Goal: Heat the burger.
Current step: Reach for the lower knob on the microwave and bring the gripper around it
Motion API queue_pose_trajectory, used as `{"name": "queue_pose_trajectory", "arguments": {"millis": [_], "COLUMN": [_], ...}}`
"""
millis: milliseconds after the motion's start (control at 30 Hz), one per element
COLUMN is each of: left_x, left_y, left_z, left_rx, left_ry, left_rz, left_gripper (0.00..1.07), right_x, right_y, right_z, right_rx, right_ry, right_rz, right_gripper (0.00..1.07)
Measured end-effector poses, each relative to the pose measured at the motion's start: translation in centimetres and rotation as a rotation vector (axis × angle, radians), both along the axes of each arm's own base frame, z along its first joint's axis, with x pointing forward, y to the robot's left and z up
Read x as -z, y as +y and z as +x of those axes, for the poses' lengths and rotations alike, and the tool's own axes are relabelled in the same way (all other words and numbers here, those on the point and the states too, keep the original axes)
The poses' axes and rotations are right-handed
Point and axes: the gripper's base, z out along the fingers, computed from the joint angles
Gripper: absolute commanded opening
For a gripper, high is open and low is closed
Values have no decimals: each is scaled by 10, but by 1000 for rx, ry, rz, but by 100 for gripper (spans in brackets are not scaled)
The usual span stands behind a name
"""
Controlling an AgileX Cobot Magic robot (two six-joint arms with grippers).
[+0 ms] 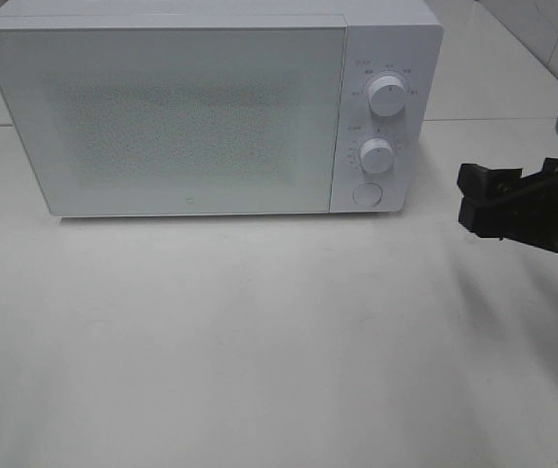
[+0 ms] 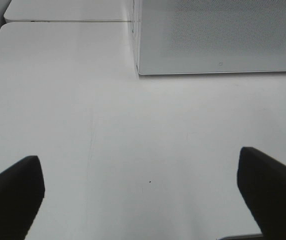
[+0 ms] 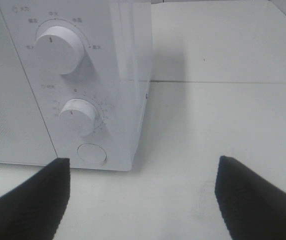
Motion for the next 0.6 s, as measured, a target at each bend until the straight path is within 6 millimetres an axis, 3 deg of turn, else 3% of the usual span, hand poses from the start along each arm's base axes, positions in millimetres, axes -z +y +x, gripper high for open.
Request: {"name": "queue_pose_trajectory", "arguments": {"millis": [267, 600], "left_x": [0, 0], "left_y": [0, 0], "left_z": [0, 0], "left_rx": [0, 0], "left_ry": [0, 0], "left_rz": [0, 0], "left_gripper": [104, 104], "right_x": [12, 31], "right_y": [31, 48], "right_z": [-7, -17], "right_rx": [-25, 39], "right_ry": [-59, -29], "right_rz": [-95, -116], "right_gripper": [76, 76]}}
